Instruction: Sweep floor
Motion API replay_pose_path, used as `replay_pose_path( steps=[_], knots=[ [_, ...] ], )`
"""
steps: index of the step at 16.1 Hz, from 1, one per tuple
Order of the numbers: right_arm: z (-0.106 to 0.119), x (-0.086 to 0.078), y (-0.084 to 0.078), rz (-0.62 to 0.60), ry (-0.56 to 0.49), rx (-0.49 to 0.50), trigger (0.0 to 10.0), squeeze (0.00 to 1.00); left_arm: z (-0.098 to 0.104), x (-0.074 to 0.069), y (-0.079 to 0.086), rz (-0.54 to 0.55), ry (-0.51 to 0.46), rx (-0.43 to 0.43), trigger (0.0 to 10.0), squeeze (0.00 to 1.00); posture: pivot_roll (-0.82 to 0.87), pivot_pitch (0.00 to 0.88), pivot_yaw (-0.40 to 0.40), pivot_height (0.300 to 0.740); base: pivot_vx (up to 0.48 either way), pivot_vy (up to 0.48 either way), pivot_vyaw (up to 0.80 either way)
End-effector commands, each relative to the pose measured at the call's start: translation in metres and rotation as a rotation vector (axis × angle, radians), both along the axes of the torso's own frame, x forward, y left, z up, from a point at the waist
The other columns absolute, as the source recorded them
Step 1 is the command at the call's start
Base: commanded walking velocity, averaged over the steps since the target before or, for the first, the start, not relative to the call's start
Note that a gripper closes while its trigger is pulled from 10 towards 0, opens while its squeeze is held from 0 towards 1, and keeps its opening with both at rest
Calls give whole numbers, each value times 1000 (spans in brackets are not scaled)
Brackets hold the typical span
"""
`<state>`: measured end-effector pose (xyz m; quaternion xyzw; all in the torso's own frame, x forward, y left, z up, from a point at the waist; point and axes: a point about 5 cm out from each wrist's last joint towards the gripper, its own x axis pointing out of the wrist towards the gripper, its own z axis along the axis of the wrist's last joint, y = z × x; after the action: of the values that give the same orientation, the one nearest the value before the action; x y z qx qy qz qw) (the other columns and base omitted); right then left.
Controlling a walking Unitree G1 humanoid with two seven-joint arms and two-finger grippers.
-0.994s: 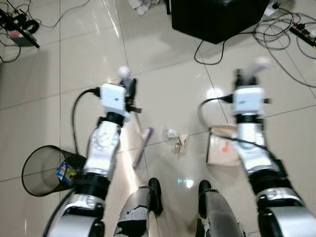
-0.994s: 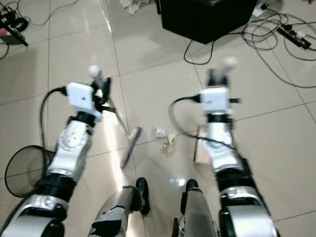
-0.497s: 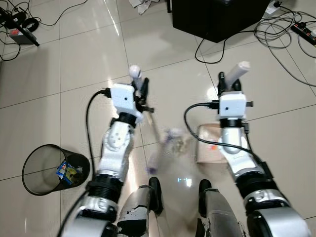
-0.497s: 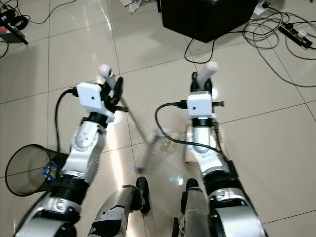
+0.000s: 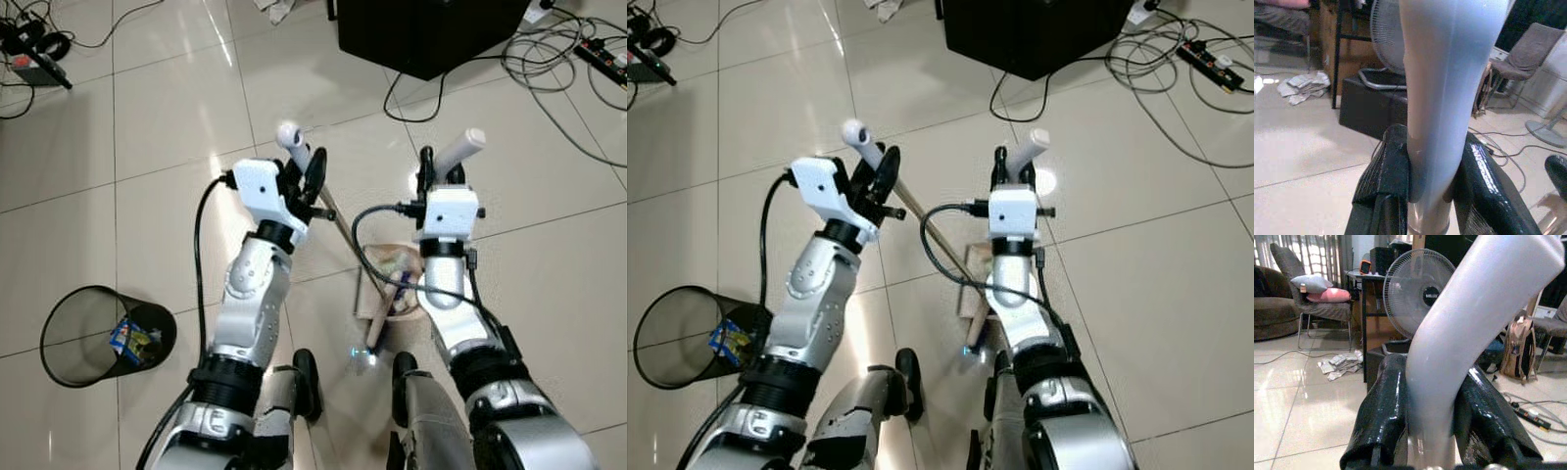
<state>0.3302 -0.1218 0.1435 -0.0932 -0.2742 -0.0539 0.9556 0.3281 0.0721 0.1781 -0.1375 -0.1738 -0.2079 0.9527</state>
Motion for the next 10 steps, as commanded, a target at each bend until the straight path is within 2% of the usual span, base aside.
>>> replay_pose_path(
  steps=[1, 5, 7, 8, 10],
  knots=[
    [-8, -6, 6, 19, 21, 51, 10000, 0, 11, -2, 2, -29, -54, -6, 10000, 0, 143, 363, 165, 740, 0, 0, 0],
    [-3, -9, -9, -2, -9, 103, 10000, 0, 34, 6, 24, -73, -152, 74, 10000, 0, 107, 317, 159, 740, 0, 0, 0],
    [0, -14, -24, -41, -33, 133, 10000, 0, 52, 6, 44, -182, -195, 129, 10000, 0, 95, 284, 158, 740, 0, 0, 0],
    [0, -15, -27, -48, -36, 134, 10000, 0, 55, 5, 46, -215, -201, 144, 10000, 0, 93, 281, 158, 740, 0, 0, 0],
    [-2, -18, -40, -83, -30, 151, 10000, 0, 76, -2, 65, -351, -223, 174, 10000, 0, 89, 253, 148, 740, 0, 0, 0]
  ],
)
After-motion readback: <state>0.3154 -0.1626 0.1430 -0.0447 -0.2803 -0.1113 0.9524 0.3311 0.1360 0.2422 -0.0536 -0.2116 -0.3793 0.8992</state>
